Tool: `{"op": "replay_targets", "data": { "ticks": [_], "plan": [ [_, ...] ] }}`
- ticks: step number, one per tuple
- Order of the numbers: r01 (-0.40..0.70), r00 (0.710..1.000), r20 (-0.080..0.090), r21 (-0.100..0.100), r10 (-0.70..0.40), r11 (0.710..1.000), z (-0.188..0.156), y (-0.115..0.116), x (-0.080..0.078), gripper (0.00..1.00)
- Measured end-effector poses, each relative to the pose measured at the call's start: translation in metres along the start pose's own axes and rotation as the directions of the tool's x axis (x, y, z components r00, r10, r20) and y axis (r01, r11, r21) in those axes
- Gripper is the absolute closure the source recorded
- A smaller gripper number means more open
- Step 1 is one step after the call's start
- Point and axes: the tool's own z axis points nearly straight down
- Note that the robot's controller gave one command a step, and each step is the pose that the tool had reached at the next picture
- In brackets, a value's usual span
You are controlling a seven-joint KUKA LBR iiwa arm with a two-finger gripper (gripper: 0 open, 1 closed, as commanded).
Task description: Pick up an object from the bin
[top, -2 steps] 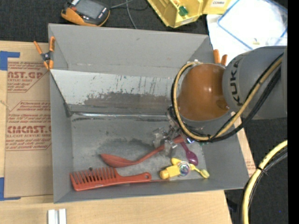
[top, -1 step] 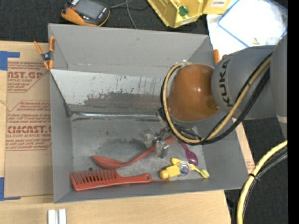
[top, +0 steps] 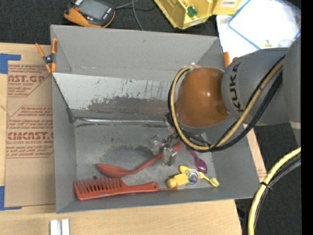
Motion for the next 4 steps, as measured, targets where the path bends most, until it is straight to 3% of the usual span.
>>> {"op": "replay_targets", "data": {
  "ticks": [1,2,3,4],
  "plan": [
    [0.102,0.995,0.001,0.001,-0.102,0.995,0.007,-0.040,-0.001,1.00],
    [0.036,0.999,0.002,-0.004,-0.036,0.999,-0.013,0.003,-0.010,1.00],
    [0.080,0.997,0.001,0.000,-0.080,0.997,-0.047,-0.020,-0.004,1.00],
    [0.066,0.998,0.003,-0.006,-0.066,0.998,-0.104,0.017,-0.018,1.00]
  ]
}}
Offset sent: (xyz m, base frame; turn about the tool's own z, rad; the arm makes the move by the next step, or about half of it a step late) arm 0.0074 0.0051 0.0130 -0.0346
